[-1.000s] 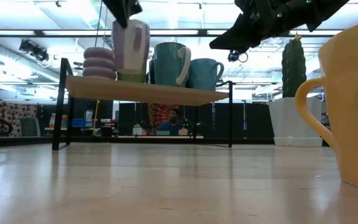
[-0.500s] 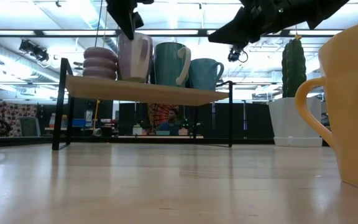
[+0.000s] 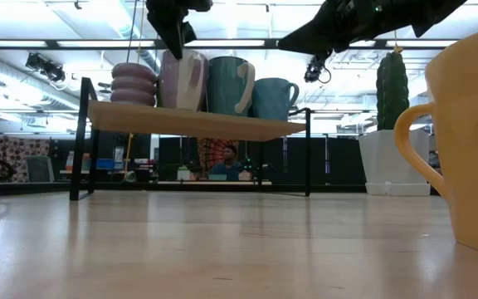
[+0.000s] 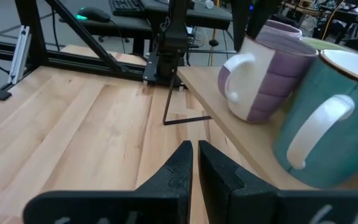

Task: Place coffee mugs
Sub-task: Put the stripe purple mug on the shelf

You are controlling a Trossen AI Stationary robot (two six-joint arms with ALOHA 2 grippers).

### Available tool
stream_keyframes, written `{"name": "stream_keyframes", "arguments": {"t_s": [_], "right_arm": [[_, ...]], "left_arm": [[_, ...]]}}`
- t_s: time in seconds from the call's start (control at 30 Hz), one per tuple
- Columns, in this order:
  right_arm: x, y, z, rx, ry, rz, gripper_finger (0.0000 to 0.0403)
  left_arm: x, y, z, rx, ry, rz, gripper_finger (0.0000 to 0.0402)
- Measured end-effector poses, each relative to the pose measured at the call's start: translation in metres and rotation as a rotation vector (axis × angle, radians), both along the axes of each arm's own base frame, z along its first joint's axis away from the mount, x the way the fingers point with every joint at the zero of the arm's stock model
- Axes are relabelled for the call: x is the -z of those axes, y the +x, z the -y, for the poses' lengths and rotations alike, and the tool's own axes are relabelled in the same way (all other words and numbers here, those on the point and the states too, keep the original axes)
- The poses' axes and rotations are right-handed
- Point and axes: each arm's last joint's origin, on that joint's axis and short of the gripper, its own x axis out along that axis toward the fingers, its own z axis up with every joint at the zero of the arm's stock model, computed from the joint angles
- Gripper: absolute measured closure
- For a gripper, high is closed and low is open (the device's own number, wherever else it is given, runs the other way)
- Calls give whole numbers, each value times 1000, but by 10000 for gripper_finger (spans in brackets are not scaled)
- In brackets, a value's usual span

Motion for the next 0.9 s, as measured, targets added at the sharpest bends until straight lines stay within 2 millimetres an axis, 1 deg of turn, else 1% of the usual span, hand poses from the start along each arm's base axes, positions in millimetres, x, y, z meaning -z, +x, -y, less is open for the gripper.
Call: {"name": "stream_keyframes", "arguments": {"t_s": [0.23, 0.33, 0.7, 0.8, 0.9], "right_arm": [[0, 0, 0, 1, 3, 0, 372], [0, 0, 0, 1, 3, -1, 372], [0, 0, 0, 1, 3, -1, 372], [0, 0, 0, 1, 3, -1, 372], [0, 0, 0, 1, 3, -1, 372]], "left_arm": [[1, 1, 0, 0, 6, -6, 377], [1, 1, 0, -3, 9, -7, 371], [1, 1, -2, -41, 43, -10, 299], [1, 2, 1, -35, 70, -18, 287], [1, 3, 6, -32, 124, -32, 284]]}}
